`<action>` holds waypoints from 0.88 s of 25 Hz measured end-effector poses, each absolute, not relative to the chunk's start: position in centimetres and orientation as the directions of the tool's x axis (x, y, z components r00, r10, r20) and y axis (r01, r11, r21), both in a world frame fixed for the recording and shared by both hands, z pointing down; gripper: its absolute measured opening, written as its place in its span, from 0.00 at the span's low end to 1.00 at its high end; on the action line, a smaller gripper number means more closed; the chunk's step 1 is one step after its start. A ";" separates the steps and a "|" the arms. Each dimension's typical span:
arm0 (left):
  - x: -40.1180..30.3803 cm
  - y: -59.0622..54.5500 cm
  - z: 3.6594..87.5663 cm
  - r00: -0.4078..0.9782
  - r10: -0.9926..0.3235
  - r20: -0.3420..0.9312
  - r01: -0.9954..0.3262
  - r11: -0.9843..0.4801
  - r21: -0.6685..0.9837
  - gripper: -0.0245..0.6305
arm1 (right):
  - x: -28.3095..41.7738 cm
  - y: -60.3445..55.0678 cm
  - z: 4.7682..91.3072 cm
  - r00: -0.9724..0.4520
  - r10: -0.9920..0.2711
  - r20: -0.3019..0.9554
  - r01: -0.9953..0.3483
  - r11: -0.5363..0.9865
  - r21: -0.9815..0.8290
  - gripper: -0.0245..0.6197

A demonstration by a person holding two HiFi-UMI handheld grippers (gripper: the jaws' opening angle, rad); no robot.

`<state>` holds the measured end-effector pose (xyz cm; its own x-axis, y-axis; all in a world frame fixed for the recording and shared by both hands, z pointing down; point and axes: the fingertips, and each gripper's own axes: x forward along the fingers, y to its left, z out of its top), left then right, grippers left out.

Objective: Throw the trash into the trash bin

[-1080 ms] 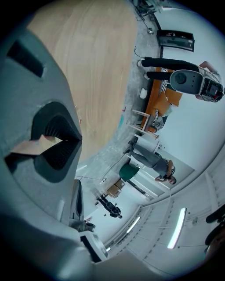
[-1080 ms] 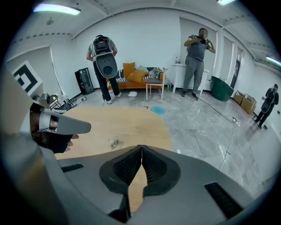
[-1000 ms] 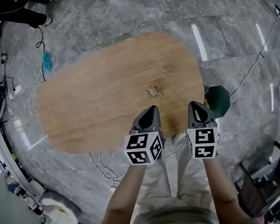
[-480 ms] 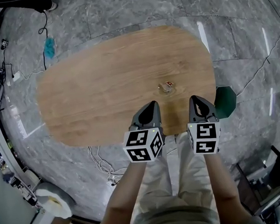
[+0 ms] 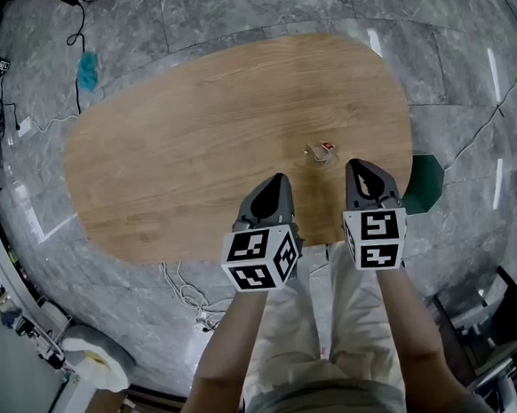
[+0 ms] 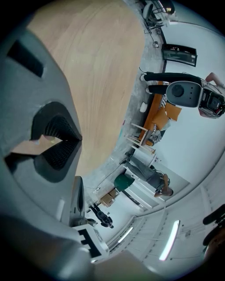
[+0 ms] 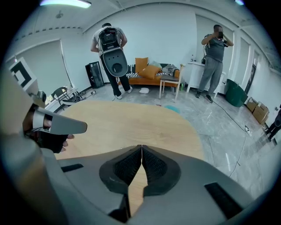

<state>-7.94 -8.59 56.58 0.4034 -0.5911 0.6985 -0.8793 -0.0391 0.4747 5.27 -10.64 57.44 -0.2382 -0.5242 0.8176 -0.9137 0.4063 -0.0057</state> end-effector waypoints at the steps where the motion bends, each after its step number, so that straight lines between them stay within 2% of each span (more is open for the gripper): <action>1: -8.2 -8.7 56.7 0.402 -0.592 0.699 -0.879 -0.036 0.475 0.04 | 5.0 -10.7 57.7 -0.240 -0.520 0.820 -0.911 0.412 -0.006 0.05; 19: -9.9 -9.1 58.6 0.391 -0.585 0.711 -0.879 -0.010 0.476 0.04 | 1.3 -10.5 60.4 -0.314 -0.434 0.845 -0.874 0.479 -0.079 0.06; 21: -9.9 -9.1 58.8 0.391 -0.584 0.711 -0.880 -0.010 0.476 0.04 | 1.1 -10.5 60.8 -0.319 -0.424 0.848 -0.873 0.479 -0.089 0.11; 22: -10.0 -9.1 58.8 0.391 -0.583 0.712 -0.880 -0.010 0.475 0.04 | 0.9 -10.4 61.0 -0.320 -0.418 0.850 -0.873 0.479 -0.093 0.19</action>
